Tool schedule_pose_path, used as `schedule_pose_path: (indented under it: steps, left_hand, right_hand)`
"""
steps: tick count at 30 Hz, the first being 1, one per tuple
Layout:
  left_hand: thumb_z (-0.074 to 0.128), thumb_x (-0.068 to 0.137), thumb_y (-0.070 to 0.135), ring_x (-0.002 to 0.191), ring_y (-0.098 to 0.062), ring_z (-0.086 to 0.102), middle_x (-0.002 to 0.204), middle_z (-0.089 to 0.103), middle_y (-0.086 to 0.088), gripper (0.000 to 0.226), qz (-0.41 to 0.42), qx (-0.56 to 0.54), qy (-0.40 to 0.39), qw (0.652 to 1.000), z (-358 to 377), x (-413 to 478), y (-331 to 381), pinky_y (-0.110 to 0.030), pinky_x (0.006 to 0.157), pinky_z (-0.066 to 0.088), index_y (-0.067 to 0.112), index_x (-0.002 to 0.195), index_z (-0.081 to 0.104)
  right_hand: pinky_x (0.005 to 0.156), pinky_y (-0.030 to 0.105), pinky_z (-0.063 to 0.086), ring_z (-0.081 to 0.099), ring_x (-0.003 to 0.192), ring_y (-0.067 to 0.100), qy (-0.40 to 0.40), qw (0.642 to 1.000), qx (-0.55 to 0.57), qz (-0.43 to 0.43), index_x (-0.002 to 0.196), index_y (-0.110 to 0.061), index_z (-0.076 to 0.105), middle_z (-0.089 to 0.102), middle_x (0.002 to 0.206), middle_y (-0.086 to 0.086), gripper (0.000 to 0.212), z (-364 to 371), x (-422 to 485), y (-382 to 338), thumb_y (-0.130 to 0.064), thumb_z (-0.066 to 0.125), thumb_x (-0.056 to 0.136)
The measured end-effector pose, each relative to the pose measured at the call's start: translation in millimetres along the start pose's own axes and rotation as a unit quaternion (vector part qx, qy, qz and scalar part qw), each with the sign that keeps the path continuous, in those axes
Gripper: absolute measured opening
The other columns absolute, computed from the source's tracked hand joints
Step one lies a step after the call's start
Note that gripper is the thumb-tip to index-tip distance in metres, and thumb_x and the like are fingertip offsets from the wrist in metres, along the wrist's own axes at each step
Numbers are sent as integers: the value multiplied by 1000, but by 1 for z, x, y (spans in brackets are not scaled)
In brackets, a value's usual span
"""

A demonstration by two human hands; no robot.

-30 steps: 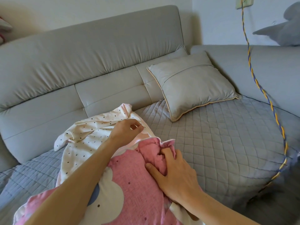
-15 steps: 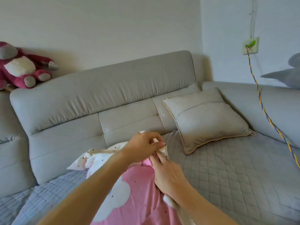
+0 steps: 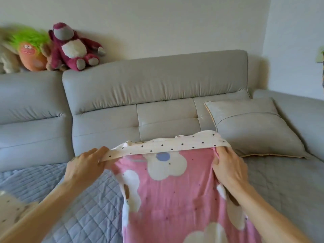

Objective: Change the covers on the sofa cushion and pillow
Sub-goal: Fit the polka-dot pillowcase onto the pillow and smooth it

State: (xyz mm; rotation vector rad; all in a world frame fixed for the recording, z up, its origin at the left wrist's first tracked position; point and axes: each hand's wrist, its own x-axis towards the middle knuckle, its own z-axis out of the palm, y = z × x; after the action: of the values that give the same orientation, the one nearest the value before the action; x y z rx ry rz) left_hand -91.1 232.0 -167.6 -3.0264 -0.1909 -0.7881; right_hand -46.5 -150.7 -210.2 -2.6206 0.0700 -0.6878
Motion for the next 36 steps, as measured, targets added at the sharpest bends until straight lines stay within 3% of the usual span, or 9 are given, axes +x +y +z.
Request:
schedule_pose_path:
  steps: [6, 11, 14, 16, 20, 24, 29, 33, 36]
  left_hand:
    - [53, 88, 1, 71, -13, 61, 78, 69, 10, 28, -74, -373, 80, 922, -45, 22, 43, -28, 59, 44, 25, 98, 60]
    - [48, 99, 18, 83, -21, 59, 104, 58, 8, 16, -32, -286, 3, 958, 33, -24, 66, -35, 67, 48, 26, 111, 54]
    - [44, 102, 23, 94, -20, 60, 106, 57, 9, 18, -124, -367, -46, 921, 81, -62, 82, -33, 72, 44, 29, 113, 57]
    - [45, 103, 26, 100, -19, 61, 104, 58, 7, 13, -167, -427, -33, 888, 93, -73, 92, -30, 73, 41, 31, 107, 56]
    - [42, 104, 28, 87, -15, 57, 95, 56, 6, 15, -184, -447, 18, 876, 94, -73, 103, -27, 68, 37, 22, 96, 53]
    - [44, 103, 28, 64, -5, 57, 71, 62, 7, 17, -183, -495, 42, 848, 87, -69, 110, -17, 56, 38, 23, 88, 51]
    - [41, 105, 27, 64, -7, 61, 70, 67, 5, 32, -156, -571, 89, 801, 64, -59, 101, -17, 60, 44, 14, 79, 56]
    - [41, 104, 28, 59, -8, 53, 66, 60, 0, 30, -131, -614, 72, 775, 60, -64, 102, -22, 59, 43, 15, 83, 58]
    - [41, 104, 37, 61, -9, 55, 70, 64, 3, 23, -127, -603, 39, 787, 69, -66, 105, -24, 61, 44, 29, 94, 60]
  right_hand:
    - [89, 53, 47, 55, 108, 51, 138, 986, 94, -2, 124, 3, 53, 54, 125, 30, 33, -52, 83, -39, -7, 50, 93]
    - [89, 44, 47, 57, 114, 41, -53, 993, -36, 100, 127, -16, 57, 56, 133, 13, 36, -21, 69, -2, -29, 37, 100]
    - [101, 46, 44, 52, 123, 39, -192, 970, -21, 149, 136, -28, 51, 50, 143, 10, 48, 16, 31, 22, -45, 29, 97]
    - [106, 48, 39, 45, 129, 41, -166, 973, 4, 160, 140, -23, 47, 44, 148, 13, 51, 24, 9, 21, -45, 28, 98]
    - [111, 51, 29, 32, 138, 31, -55, 997, -28, 49, 128, -25, 55, 46, 145, 3, 59, -3, -27, -21, -61, 29, 90]
    - [112, 53, 26, 25, 142, 26, -158, 979, -61, -117, 134, -34, 45, 35, 153, -2, 82, -6, -73, -86, -85, 20, 76]
    - [94, 73, 28, 36, 132, 46, -120, 967, -181, -136, 138, -11, 46, 42, 140, 25, 94, 43, -81, -125, -63, 64, 62]
    - [51, 43, 48, 57, 80, 38, -3, 950, -206, -235, 115, -13, 62, 58, 97, 16, 61, 59, -78, -130, -14, 77, 56]
    - [40, 34, 48, 59, 74, 31, 80, 924, -149, -342, 110, -20, 65, 60, 94, 10, 50, 51, -69, -126, -7, 73, 62]
